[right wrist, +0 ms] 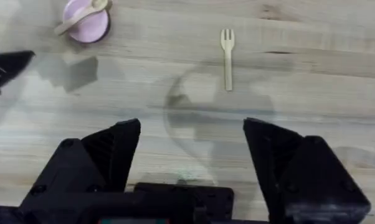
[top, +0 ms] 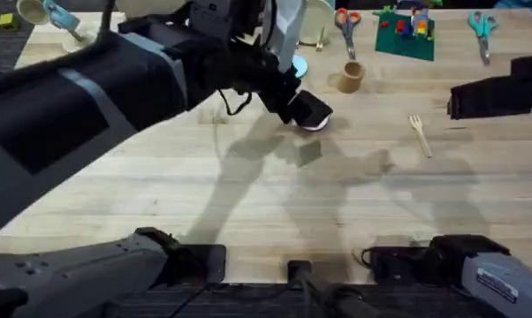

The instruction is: Pick up a utensil and set it on the pink plate, then put the other utensil in the container.

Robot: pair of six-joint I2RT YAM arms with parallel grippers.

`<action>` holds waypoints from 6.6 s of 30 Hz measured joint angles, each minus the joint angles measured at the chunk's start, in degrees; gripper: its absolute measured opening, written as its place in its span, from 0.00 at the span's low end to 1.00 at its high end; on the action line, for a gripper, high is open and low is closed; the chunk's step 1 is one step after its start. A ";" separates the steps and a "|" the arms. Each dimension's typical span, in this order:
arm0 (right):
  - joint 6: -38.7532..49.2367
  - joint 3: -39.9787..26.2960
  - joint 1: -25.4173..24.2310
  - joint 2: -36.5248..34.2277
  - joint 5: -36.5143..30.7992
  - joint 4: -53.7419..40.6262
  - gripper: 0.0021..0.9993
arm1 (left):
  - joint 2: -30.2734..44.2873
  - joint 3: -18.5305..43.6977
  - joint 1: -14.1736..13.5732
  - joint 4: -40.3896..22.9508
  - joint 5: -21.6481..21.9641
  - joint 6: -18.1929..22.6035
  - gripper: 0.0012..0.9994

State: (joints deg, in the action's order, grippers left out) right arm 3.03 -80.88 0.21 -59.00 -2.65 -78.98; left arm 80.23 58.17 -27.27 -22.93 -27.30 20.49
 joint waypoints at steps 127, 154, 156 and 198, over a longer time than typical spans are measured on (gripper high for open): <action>25.94 0.24 -18.38 -25.50 20.07 17.97 0.03 | 0.00 -0.02 3.15 1.15 -2.13 0.19 1.00; 58.76 0.09 -21.98 -22.85 60.21 23.45 0.03 | 0.00 0.00 3.15 1.26 -2.76 0.20 0.99; 61.19 0.08 -23.95 -23.26 64.68 23.48 0.03 | 0.00 0.00 3.15 1.26 -2.76 0.18 1.00; 79.30 0.04 -16.64 -52.01 86.74 39.35 0.03 | 0.00 0.00 3.15 1.25 -2.79 0.26 1.00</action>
State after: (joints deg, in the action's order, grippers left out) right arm 82.32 -80.84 -16.43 -111.02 84.09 -39.63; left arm 80.23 58.17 -24.12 -21.67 -30.09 20.75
